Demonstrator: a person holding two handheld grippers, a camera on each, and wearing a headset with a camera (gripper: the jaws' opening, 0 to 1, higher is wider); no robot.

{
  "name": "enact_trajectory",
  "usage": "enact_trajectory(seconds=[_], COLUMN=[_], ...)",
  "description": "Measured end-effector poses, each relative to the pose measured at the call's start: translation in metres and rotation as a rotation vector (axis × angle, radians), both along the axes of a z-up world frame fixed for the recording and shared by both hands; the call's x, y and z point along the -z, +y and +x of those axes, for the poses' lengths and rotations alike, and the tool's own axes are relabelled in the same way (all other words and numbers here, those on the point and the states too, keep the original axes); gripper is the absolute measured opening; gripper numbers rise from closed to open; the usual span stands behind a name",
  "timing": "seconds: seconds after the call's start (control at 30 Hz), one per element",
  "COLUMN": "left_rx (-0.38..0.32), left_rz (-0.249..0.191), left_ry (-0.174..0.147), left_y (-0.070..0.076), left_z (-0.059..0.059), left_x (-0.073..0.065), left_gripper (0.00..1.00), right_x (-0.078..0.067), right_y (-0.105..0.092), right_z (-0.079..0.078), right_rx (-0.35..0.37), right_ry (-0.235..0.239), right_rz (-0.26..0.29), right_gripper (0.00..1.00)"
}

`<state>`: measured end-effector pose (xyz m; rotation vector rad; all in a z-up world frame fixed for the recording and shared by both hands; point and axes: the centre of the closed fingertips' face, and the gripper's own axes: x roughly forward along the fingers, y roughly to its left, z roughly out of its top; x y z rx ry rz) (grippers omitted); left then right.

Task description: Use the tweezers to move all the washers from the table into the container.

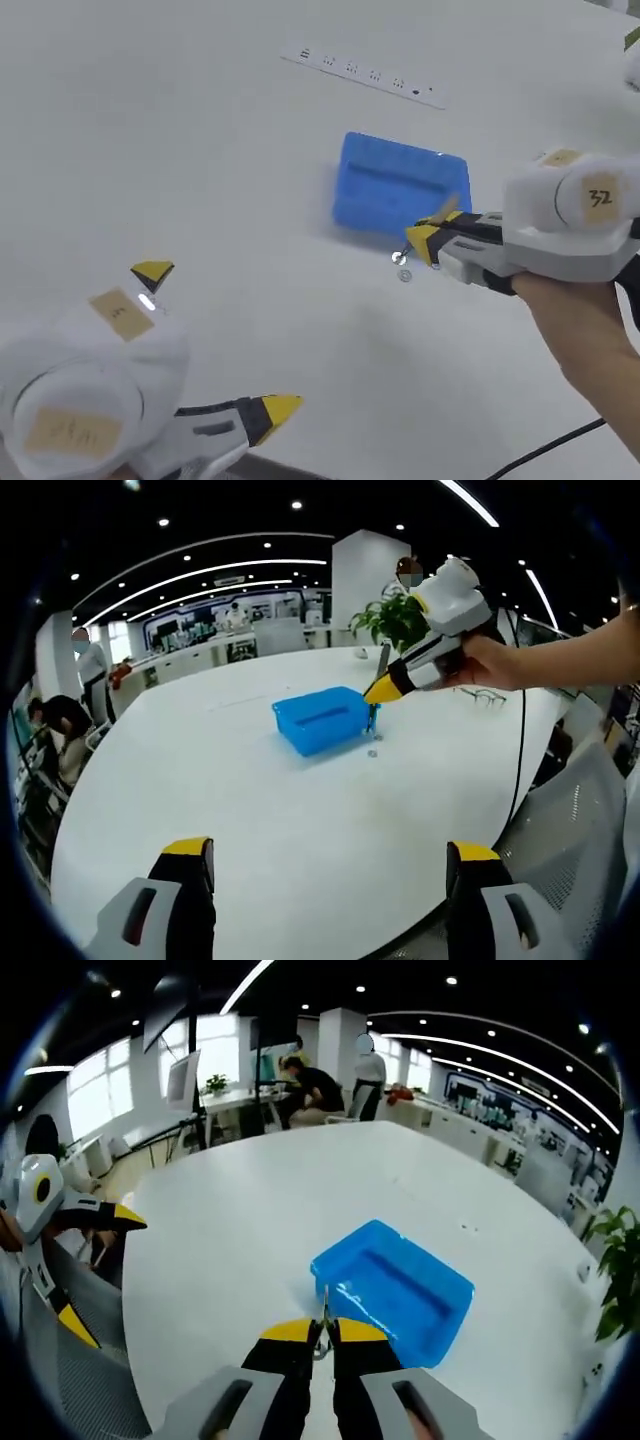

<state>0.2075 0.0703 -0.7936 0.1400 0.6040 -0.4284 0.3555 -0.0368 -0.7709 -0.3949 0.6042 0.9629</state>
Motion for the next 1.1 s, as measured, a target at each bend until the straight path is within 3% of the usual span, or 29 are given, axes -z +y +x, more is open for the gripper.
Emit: enact_trajectory(seconds=[0.2, 0.47, 0.73, 1.1], left_rx=[0.009, 0.014, 0.035, 0.039], left_rz=[0.008, 0.021, 0.038, 0.043], left_ry=[-0.009, -0.013, -0.014, -0.006], left_y=[-0.001, 0.000, -0.003, -0.003], left_z=[0.000, -0.001, -0.003, -0.003], left_x=[0.000, 0.000, 0.001, 0.003], left_gripper=[0.99, 0.99, 0.99, 0.99], right_x=[-0.023, -0.031, -0.024, -0.001], right_y=[0.002, 0.005, 0.009, 0.009], right_z=[0.016, 0.035, 0.048, 0.067], right_rx=[0.040, 0.048, 0.046, 0.101], right_ry=[-0.037, -0.071, -0.092, -0.054], right_rz=[0.042, 0.039, 0.011, 0.018], right_gripper=[0.03, 0.03, 0.03, 0.03])
